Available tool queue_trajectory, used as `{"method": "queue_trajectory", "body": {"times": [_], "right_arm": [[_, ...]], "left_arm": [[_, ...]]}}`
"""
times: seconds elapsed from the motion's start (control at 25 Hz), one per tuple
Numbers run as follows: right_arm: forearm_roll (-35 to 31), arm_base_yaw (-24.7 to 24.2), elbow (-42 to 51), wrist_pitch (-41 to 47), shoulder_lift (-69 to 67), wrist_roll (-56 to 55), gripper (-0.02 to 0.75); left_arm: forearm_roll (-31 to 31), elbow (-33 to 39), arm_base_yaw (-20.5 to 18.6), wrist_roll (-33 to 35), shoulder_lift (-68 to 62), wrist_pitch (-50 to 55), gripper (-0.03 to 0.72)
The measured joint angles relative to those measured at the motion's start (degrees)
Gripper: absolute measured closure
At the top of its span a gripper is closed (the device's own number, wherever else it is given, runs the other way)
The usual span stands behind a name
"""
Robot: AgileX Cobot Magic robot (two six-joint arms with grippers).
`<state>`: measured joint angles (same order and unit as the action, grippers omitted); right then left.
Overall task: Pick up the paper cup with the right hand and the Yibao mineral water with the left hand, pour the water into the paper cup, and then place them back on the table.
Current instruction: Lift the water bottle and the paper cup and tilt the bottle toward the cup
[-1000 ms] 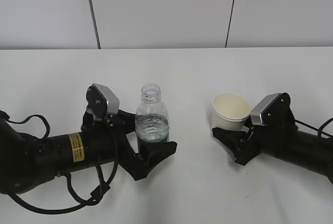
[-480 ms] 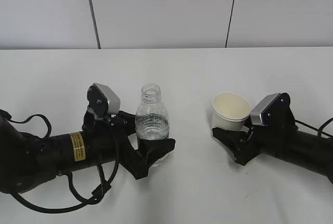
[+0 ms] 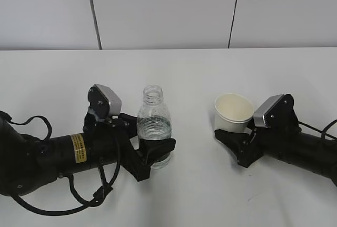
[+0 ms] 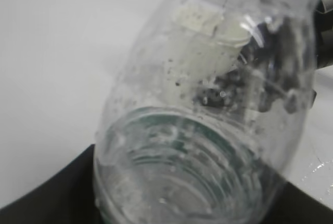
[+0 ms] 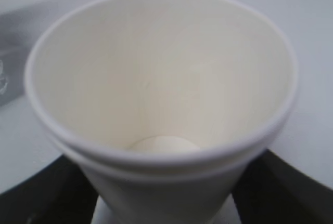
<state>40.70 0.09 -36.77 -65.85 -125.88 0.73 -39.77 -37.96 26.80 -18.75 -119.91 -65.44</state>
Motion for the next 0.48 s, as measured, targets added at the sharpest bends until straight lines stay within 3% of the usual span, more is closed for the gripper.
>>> {"method": "queue_trajectory", "body": {"times": [0.48], "right_arm": [[0.12,0.00,0.00,0.00,-0.10,0.00,0.189]], "left_arm": [[0.28,0.00,0.00,0.19,0.00,0.28,0.253]]}}
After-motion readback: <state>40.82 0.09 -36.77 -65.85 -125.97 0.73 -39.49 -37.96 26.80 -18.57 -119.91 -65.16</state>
